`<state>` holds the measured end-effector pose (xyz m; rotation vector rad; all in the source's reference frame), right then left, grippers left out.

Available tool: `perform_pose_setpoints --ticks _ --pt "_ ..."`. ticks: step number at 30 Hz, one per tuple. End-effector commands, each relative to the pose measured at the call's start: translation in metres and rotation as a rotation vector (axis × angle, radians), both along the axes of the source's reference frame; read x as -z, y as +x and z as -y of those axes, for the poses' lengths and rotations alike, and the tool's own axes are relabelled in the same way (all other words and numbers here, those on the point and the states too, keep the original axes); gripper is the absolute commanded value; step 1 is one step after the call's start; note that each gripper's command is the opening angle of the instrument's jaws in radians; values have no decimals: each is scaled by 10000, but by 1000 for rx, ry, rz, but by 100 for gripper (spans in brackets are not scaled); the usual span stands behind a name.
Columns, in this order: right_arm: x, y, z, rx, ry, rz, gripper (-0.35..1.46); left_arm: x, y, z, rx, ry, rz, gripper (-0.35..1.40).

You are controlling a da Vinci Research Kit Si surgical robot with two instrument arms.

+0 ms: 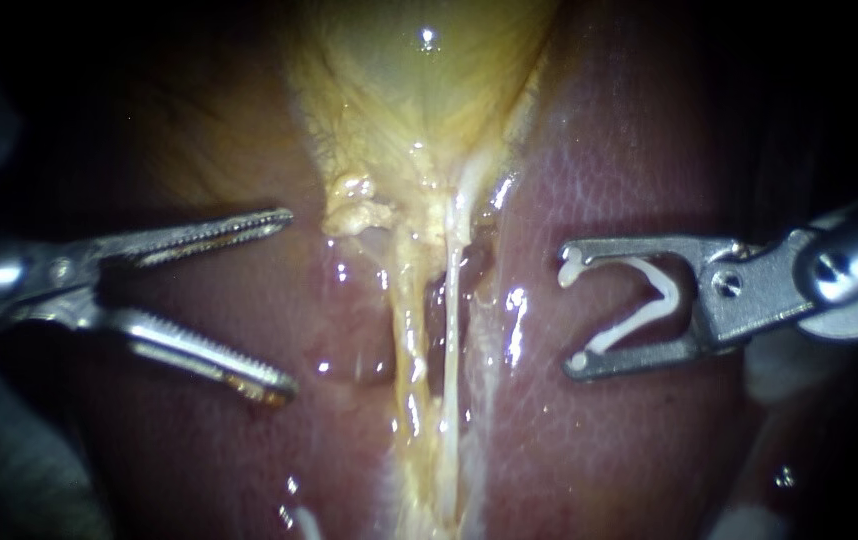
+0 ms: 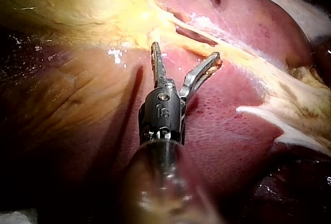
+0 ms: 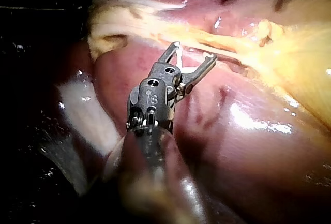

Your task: Grabbing gallbladder

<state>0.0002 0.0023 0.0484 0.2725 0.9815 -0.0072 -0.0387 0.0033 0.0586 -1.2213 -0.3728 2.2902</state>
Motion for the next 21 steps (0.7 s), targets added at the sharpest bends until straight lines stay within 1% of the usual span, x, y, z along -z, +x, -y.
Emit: perform_pose_setpoints --ticks 1,3,5,8,9,10,12,13,17,21 --pt "0 0 0 0 0 0 49 0 0 0 0 0 0 94" --pt "0 0 0 0 0 0 49 0 0 -1 1 -1 3 91" --pt "0 0 0 0 0 0 49 -1 -1 -5 -5 4 -6 88" --pt "0 -1 0 0 0 -1 49 -4 -5 -15 -10 10 -12 86" --pt "0 -1 0 1 0 -1 49 -6 -7 -18 -10 4 -15 84" --pt "0 -1 0 1 0 -1 49 -7 -10 -23 2 4 -25 81" --pt "0 -2 0 1 0 -1 49 -11 -15 -31 13 0 -44 78" --pt "0 -2 0 1 0 -1 49 -13 -20 -37 14 2 -58 76" --pt "0 -3 0 1 0 -1 49 -24 -36 -52 8 14 -87 71" --pt "0 -3 0 2 0 -1 49 -36 -49 -64 4 18 -101 69"
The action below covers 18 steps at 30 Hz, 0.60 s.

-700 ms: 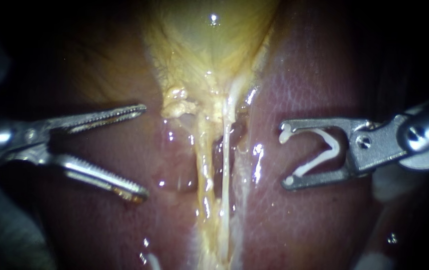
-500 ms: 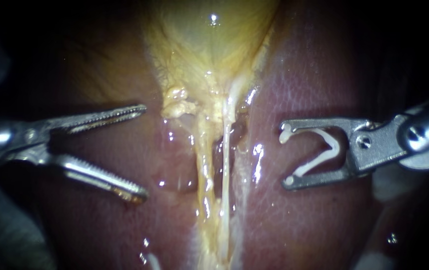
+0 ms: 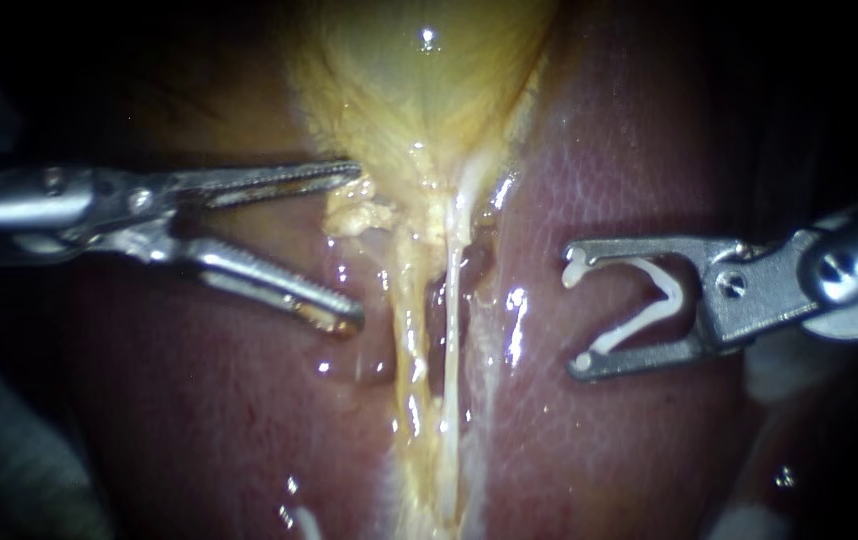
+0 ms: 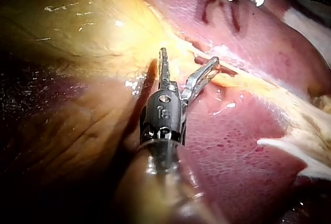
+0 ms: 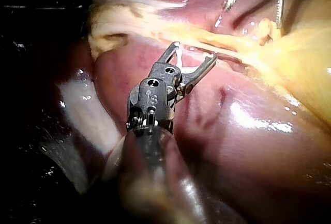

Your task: Grabbing gallbladder

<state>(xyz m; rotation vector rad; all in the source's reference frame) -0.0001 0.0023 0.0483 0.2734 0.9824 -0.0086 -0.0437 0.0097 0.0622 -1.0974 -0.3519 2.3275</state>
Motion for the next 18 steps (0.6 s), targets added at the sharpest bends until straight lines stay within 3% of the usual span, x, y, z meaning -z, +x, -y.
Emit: perform_pose_setpoints --ticks 1,7,18 --pt "0 0 0 0 0 0 49 -4 -2 -2 -2 2 -6 69" --pt "0 0 0 0 0 0 49 -17 1 -7 -20 15 -34 69" --pt "0 1 0 0 0 0 49 -30 14 -18 1 53 -63 62"
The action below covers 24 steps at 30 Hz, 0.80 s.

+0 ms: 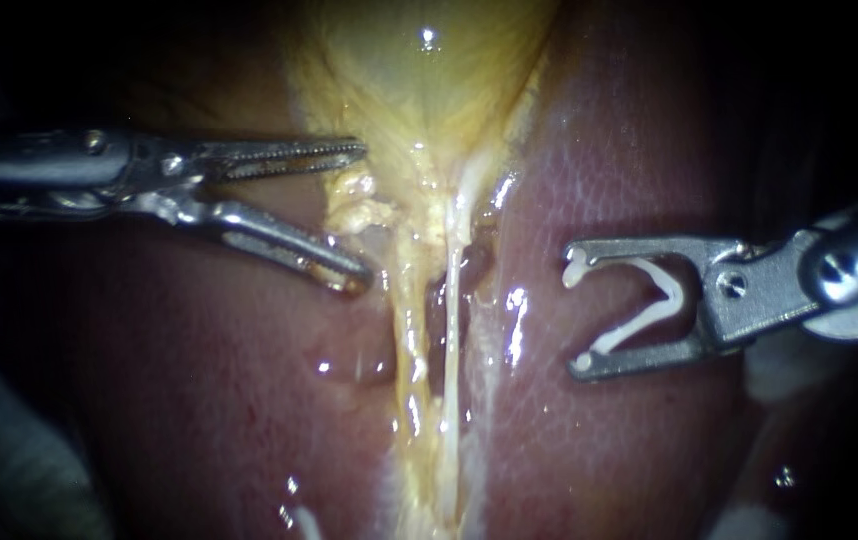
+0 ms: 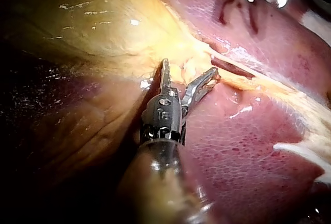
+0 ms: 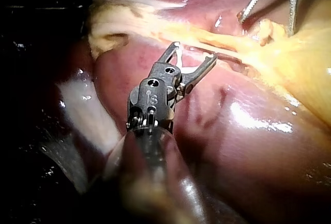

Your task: Grabbing gallbladder

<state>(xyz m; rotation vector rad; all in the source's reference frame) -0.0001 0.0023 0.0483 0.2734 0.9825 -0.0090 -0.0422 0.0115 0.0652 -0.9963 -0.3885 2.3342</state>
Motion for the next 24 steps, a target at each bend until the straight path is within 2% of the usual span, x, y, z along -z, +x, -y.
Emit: perform_pose_setpoints --ticks 1,5,12,20,24 --pt "0 1 0 -1 0 0 49 0 -1 0 7 4 -1 59" --pt "0 1 0 -1 0 0 49 -1 -3 -2 25 20 -6 49" --pt "0 1 0 -1 0 0 49 -2 -2 -3 64 55 -24 14" --pt "0 1 0 -1 0 0 49 1 -1 -5 77 69 -28 -11" --pt "0 1 0 -1 0 0 49 4 1 -6 80 75 -28 -16"
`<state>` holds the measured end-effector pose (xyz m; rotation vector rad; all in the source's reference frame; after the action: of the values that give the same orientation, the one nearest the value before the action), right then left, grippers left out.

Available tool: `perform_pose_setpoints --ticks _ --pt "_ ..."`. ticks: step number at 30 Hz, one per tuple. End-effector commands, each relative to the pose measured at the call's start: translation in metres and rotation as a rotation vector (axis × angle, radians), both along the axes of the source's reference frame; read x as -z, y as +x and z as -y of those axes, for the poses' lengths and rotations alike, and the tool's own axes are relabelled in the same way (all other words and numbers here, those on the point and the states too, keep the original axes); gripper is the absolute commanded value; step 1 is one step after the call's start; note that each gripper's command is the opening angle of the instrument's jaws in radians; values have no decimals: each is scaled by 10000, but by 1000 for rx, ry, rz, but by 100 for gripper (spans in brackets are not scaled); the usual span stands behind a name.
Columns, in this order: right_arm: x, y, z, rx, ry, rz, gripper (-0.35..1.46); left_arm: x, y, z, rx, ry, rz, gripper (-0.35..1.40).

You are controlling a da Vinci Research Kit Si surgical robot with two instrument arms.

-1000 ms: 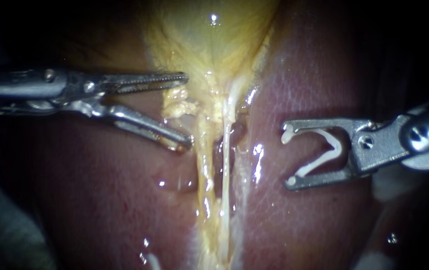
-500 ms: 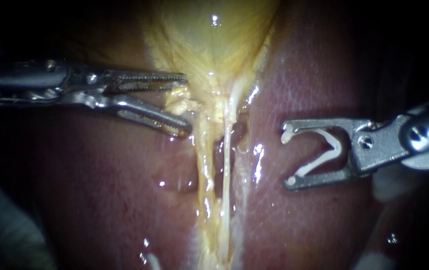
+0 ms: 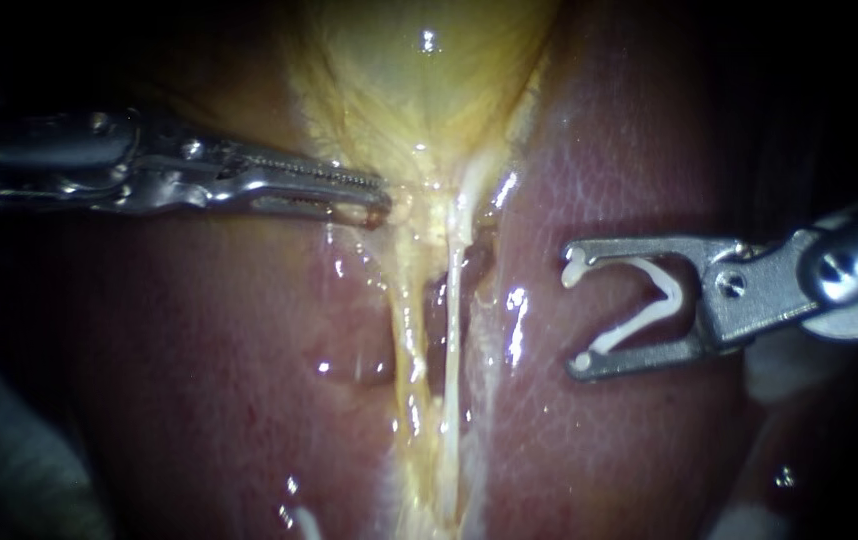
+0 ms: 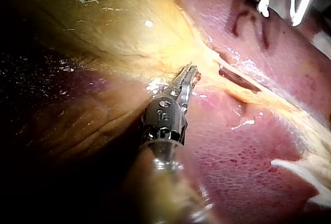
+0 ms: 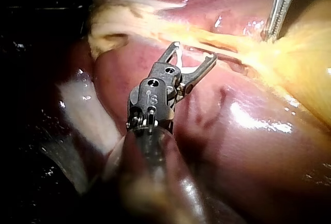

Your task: Grabbing gallbladder

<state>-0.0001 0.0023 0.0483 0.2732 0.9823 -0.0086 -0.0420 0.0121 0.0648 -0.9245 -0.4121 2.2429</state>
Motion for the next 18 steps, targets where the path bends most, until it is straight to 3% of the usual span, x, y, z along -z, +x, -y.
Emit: perform_pose_setpoints --ticks 1,4,10,18 --pt "0 0 0 0 0 0 49 2 0 0 -1 2 2 -23" --pt "0 0 0 0 0 0 49 12 0 0 1 6 3 -35" --pt "0 0 0 0 0 0 49 39 -1 -5 8 14 1 -35" --pt "0 -1 0 0 0 0 49 75 21 -9 20 11 -9 -35"
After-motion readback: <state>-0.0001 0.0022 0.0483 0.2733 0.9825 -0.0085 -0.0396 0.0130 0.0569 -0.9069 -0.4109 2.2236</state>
